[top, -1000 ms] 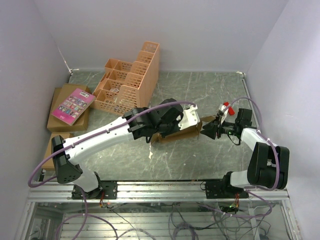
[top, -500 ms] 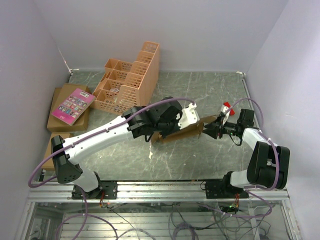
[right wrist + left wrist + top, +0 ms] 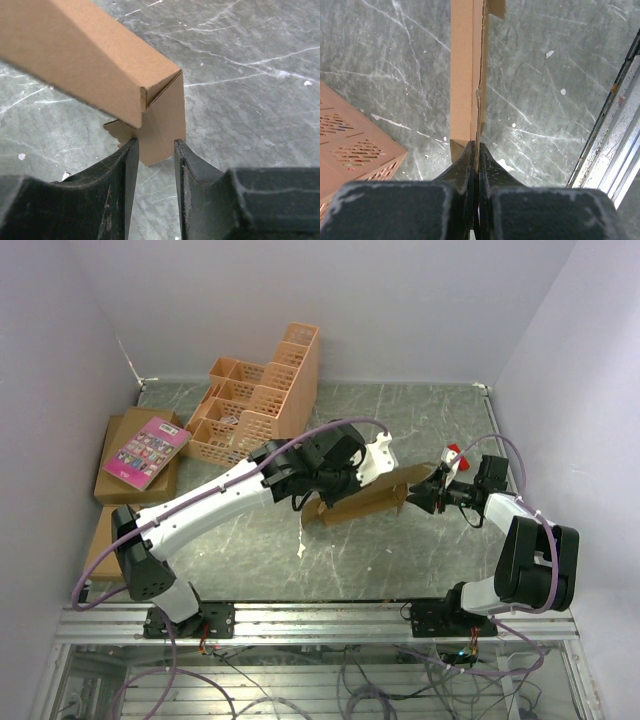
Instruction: Fold the paper box
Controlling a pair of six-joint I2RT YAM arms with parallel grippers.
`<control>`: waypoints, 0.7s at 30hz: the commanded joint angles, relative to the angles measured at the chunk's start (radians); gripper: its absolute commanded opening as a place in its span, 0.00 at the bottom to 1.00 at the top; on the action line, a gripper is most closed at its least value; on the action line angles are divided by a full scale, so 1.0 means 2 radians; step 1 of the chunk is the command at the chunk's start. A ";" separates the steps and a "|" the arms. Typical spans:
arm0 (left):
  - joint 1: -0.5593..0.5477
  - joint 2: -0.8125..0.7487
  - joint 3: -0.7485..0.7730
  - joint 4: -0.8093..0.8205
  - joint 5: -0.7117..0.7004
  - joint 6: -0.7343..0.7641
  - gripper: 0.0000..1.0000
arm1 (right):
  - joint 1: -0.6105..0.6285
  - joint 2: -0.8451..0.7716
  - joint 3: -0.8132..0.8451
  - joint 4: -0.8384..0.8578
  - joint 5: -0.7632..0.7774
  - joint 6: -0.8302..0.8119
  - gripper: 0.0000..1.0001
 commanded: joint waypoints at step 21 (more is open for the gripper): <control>0.014 0.067 0.083 -0.068 0.038 0.000 0.07 | 0.018 0.057 0.046 0.048 -0.029 0.012 0.35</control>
